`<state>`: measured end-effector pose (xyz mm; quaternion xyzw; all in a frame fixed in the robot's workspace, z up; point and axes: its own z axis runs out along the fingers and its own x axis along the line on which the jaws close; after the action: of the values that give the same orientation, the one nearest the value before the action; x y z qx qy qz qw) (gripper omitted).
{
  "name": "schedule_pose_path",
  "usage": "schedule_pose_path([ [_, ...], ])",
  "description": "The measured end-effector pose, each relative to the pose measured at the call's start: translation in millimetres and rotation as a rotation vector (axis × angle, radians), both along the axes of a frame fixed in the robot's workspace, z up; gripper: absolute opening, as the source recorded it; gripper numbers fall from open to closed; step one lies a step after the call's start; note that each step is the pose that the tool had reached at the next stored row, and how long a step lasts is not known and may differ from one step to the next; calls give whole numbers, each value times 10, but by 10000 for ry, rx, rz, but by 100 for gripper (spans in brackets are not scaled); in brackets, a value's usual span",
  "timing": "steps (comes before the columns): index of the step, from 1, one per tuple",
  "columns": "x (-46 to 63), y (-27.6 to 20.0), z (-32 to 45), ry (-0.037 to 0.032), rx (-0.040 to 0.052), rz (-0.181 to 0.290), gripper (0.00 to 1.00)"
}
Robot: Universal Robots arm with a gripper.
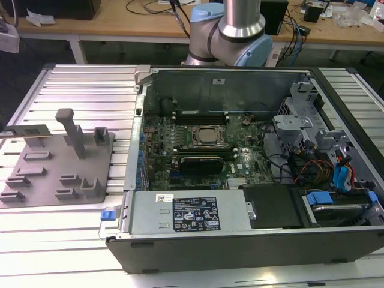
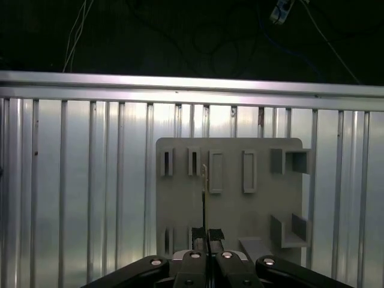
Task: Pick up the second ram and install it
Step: 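Pick up the second ram and move it above second insertion slot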
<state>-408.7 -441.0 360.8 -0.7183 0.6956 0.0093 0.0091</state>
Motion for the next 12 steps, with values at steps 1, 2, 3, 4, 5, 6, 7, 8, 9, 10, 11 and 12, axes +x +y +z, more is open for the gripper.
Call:
schedule_pose_path([
  [1, 0, 0, 16, -4, 0, 0, 9],
  [2, 0, 1, 38, -13, 0, 0, 9],
  [3, 0, 1, 50, -15, 0, 0, 9],
  [4, 0, 1, 68, -18, 0, 0, 9],
  [5, 0, 1, 78, -19, 0, 0, 9],
  [6, 0, 2, 93, -21, 0, 0, 9],
  [7, 0, 2, 115, -25, 0, 0, 9],
  [8, 0, 2, 148, -30, 0, 0, 9],
  [9, 0, 2, 185, -34, 0, 0, 9],
  [10, 0, 2, 206, -37, 0, 0, 9],
  [11, 0, 2, 212, -41, 1, 0, 9],
  [12, -1, 2, 220, -45, 2, -1, 9],
])
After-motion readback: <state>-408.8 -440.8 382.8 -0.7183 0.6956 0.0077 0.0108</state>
